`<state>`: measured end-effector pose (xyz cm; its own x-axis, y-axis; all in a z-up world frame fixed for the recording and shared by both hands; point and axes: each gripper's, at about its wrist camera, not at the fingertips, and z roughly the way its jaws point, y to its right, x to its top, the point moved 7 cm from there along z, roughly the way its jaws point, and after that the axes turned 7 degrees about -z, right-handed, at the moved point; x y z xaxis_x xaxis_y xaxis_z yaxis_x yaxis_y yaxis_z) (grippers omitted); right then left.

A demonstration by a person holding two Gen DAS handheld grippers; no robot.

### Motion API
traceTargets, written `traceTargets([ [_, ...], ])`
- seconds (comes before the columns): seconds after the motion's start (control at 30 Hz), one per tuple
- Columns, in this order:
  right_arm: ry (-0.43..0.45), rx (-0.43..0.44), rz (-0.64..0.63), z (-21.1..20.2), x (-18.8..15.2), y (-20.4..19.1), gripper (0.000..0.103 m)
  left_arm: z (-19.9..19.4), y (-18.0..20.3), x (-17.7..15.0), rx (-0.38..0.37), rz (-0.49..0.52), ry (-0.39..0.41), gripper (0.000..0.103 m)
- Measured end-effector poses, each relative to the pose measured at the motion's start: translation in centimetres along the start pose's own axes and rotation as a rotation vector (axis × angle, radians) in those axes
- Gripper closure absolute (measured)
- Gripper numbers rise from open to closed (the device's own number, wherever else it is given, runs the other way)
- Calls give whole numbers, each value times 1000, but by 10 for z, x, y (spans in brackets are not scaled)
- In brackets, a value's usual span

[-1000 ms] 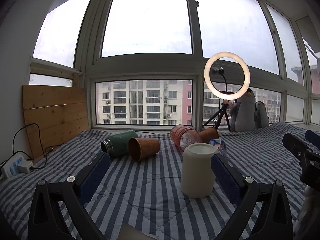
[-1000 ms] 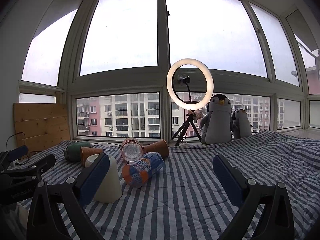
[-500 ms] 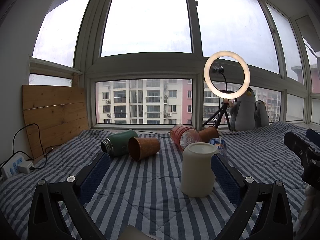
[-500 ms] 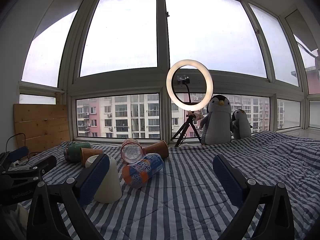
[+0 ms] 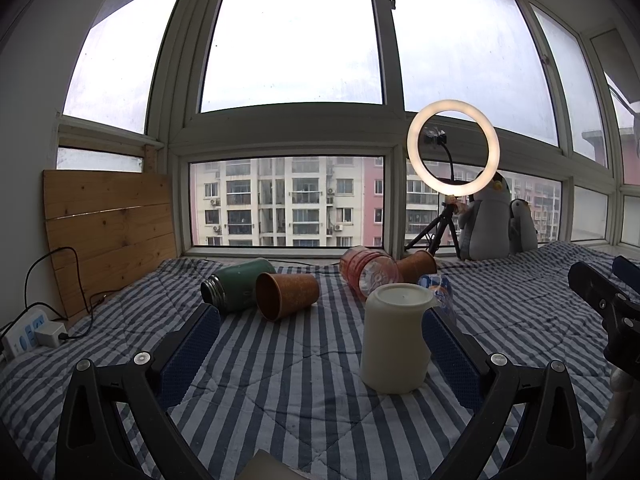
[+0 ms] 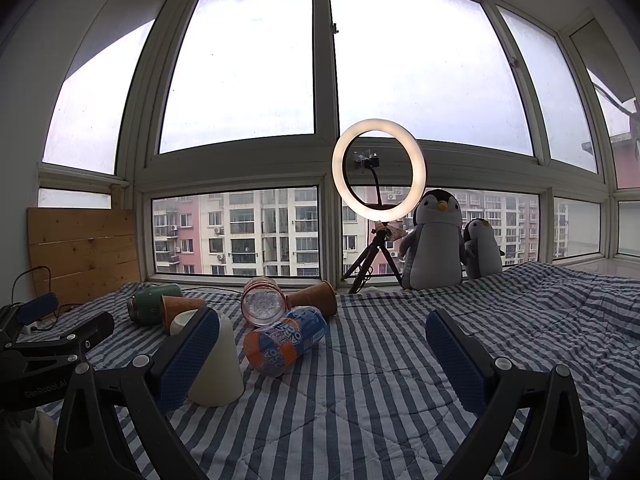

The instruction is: Flip cup upside down

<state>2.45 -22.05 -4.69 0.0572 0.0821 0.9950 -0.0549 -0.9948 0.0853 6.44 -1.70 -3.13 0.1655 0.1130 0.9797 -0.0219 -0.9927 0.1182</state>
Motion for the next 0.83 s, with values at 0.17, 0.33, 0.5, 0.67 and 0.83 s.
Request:
traceTargets([
  [0.17,3,-1,2,0,0,0,1,0,0,0,0,0,0,1],
  [0.33,3,-2,3,0,-1,1,1,0,0,0,0,0,0,1],
  [0.5,2,-2,2,0,-1,1,1,1,0,0,-2,1,-1,1],
  [0.67,2,-2,2,0,-1,1,1,2,0,-1,-3,5,-4,1],
  [0.83,3,-2,3,0,-1,1,1,3,0,-1,-6,6,-6,1],
])
